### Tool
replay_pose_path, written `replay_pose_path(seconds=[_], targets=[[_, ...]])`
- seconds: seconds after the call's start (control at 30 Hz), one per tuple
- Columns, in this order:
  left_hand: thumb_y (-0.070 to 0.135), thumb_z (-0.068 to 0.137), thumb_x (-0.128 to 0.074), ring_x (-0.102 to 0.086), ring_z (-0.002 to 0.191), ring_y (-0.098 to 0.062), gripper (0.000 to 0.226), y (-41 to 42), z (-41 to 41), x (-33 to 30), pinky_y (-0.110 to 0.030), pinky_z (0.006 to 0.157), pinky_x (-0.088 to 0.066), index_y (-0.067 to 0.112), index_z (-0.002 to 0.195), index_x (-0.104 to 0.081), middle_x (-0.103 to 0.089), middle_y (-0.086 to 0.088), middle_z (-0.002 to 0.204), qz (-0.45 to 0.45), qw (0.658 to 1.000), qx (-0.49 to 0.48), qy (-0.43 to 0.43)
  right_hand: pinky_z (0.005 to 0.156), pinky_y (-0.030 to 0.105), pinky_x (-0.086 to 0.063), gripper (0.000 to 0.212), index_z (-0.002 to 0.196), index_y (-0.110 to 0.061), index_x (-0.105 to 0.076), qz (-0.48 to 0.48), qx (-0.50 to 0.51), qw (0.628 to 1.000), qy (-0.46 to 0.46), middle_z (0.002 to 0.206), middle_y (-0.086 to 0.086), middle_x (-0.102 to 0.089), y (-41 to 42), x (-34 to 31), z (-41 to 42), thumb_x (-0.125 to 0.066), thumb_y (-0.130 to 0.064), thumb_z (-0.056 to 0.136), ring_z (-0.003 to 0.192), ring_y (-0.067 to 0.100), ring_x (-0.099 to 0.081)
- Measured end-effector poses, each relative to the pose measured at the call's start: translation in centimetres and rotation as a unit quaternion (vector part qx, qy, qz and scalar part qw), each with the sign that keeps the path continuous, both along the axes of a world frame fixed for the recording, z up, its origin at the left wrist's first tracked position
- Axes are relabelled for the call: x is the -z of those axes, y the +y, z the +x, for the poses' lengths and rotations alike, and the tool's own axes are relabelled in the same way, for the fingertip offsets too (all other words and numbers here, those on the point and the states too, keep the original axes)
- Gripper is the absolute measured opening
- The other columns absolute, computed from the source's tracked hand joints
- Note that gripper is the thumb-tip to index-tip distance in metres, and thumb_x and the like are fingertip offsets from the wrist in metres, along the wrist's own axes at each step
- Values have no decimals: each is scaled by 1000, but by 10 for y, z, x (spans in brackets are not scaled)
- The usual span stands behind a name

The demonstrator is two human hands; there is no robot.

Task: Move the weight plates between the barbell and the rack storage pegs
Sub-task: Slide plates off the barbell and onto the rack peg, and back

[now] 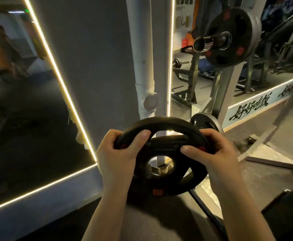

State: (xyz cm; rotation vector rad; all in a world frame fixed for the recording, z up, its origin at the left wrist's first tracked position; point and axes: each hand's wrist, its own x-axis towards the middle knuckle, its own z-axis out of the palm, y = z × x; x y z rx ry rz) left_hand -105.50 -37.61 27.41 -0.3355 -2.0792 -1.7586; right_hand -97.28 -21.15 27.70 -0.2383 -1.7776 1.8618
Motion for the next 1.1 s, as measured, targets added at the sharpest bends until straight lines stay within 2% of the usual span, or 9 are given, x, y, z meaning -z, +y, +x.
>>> replay_pose_path(seconds=[0.07,0.17,0.23,0.37,0.57,0.73,0.83,1.0,1.1], targets=[[75,57,-65,-58,62,-8,51,13,-27,-1,-23,63,-46,26,71,-56,-61,10,69,6,1000,10,2,67,32,-55,35,82,-22,-65,3,11,1000,4,80,2,-70,9,-5,-21,-79,-24,49,79,21,-70],[69,57,-61,-57,59,-8,45,40,-71,-5,-21,62,-48,26,69,-56,-59,9,64,30,998,47,3,67,32,-58,30,74,-30,-67,21,47,999,13,82,6,-70,26,-18,-51,-79,-27,47,79,24,-70],[68,58,-62,-57,57,-5,44,62,-101,-12,-16,58,-48,25,69,-56,-58,12,61,56,995,86,9,65,30,-58,31,77,-27,-67,37,85,996,17,82,7,-70,40,-28,-71,-79,-25,48,77,23,-71],[70,53,-62,-57,57,-6,47,106,-162,-28,-20,60,-47,26,68,-56,-58,11,60,87,983,162,18,59,27,-58,37,89,-15,-63,65,153,985,43,80,5,-70,63,-45,-110,-76,-18,54,75,23,-71],[71,50,-64,-63,66,-6,48,162,-239,-44,-25,66,-52,30,73,-57,-63,15,67,106,953,282,5,55,16,-53,40,90,-17,-61,80,267,960,42,79,-4,-70,82,-63,-160,-73,-18,51,76,12,-70],[63,55,-68,-64,66,-8,37,195,-271,-46,-20,60,-54,32,73,-58,-65,10,69,131,923,363,10,59,19,-55,45,91,-19,-61,93,334,937,36,83,-3,-71,91,-66,-180,-77,-19,49,79,17,-71],[65,55,-66,-64,65,-5,39,209,-279,-49,-15,58,-52,32,74,-57,-64,13,70,135,915,380,2,64,25,-58,51,89,-24,-64,125,358,925,34,86,0,-71,97,-71,-185,-90,-23,45,81,21,-71],[64,56,-66,-63,62,-4,39,222,-288,-76,-14,56,-51,31,73,-57,-64,11,68,153,909,388,22,66,25,-57,44,91,-24,-63,163,366,914,70,88,0,-71,109,-91,-195,-87,-21,55,82,22,-71],[65,56,-67,-63,60,-5,41,226,-296,-101,-17,55,-52,29,73,-59,-64,10,65,169,905,386,52,67,30,-58,37,89,-28,-66,186,371,902,115,89,1,-71,113,-106,-204,-84,-24,56,82,21,-71]])
